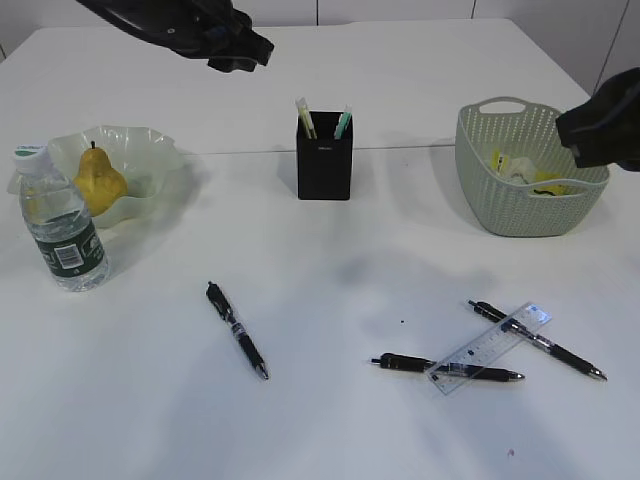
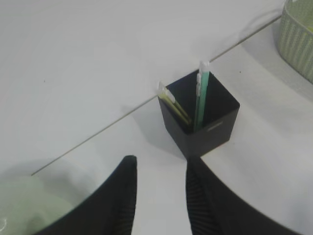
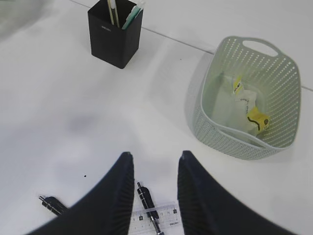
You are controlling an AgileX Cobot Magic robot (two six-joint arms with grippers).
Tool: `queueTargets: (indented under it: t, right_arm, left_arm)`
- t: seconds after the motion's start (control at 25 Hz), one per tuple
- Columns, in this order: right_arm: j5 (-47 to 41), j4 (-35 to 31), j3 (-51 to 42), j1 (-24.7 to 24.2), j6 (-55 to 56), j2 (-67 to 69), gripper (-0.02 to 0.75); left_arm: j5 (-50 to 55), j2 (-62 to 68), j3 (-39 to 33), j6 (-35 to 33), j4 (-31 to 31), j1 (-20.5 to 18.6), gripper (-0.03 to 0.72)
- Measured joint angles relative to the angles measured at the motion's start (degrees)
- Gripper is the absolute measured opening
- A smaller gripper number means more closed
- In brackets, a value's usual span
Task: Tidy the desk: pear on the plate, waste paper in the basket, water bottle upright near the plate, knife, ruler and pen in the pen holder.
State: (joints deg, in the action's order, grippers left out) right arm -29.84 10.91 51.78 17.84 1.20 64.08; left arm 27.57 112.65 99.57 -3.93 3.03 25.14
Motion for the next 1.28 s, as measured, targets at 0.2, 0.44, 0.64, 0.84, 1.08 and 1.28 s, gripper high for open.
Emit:
queueTargets:
  t: [0.2, 0.44, 0.64, 0.84, 1.08, 1.28]
  right_arm:
    - [-0.66, -0.32, 0.0, 0.0, 0.0, 0.0, 0.261]
    - [-1.56, -1.32, 0.0, 0.0, 0.0, 0.0, 0.261]
    - [-5.03, -2.01, 0.0, 0.0, 0.0, 0.0, 0.261]
    - [-8.45, -2.22, 0.0, 0.0, 0.0, 0.0, 0.26]
    - [-12.33, -3.4, 0.46, 0.0, 0.0, -0.09, 0.261]
    - [-13.44, -3.77, 0.46, 0.0, 0.0, -0.09, 0.261]
  left_arm:
    - [7.65, -4.42, 0.0, 0.0, 1.6, 0.0, 0.237]
    - [15.25, -9.14, 0.0, 2.25, 3.23, -1.81, 0.237]
    - [21.51, -13.32, 0.0, 6.19, 3.33, -7.0, 0.237]
    - [28.87, -17.52, 0.0, 7.56, 3.55, -9.85, 0.241]
    - [30.82, -21.45, -0.6, 9.7, 3.68, -10.01, 0.241]
    - [20.06, -24.8, -10.9, 10.41, 3.71, -10.38, 0.239]
